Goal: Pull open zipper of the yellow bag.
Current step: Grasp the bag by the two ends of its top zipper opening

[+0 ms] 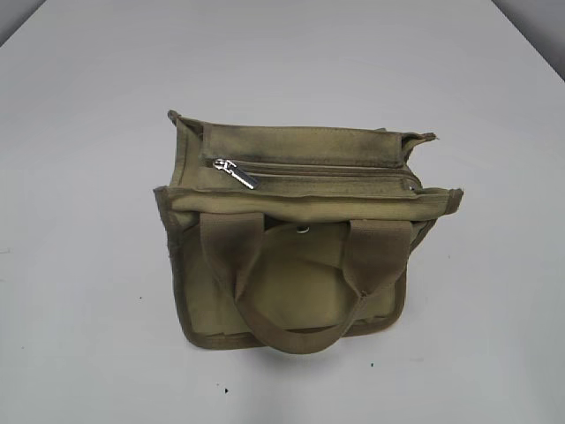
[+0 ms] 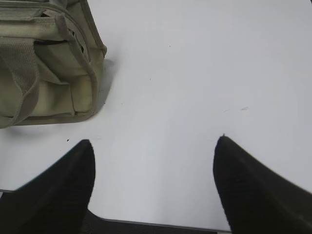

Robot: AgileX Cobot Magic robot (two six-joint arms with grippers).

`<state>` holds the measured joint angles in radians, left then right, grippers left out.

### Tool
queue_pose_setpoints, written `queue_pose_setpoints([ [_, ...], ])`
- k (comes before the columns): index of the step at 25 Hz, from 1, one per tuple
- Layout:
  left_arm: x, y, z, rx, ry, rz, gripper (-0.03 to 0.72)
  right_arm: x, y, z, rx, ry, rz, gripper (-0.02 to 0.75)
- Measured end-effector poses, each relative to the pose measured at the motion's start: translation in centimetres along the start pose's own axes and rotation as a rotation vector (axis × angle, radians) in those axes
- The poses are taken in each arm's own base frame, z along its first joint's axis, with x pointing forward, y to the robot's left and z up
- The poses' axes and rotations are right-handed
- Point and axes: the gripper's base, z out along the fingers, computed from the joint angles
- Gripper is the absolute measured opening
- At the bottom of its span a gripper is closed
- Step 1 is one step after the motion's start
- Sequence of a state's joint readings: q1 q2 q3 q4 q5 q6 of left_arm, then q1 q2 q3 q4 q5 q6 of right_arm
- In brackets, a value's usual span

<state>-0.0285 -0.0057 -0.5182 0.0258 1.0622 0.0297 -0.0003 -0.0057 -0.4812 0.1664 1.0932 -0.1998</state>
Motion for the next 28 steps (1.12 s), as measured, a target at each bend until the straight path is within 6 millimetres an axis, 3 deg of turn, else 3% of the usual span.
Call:
queue_pose_setpoints([
  [14,0.0,-0.1,0.0,0.006,-0.004,-0.003,0.382,0.0,0.0,0.0,-0.001,-0.001,0.001,0.583],
  [19,-2.6,-0.4,0.3,0.058,-0.109,-0.041,0.382,-0.6,0.3,0.3,-0.044,-0.001,0.011,0.583],
  [24,-5.5,-1.6,3.2,0.201,-0.103,-0.190,0.382,-2.8,0.4,2.0,-0.119,0.007,-0.036,0.583],
  [28,-7.1,-2.9,7.1,0.340,0.015,-0.263,0.382,-4.6,0.6,3.5,-0.192,-0.039,-0.068,0.583],
])
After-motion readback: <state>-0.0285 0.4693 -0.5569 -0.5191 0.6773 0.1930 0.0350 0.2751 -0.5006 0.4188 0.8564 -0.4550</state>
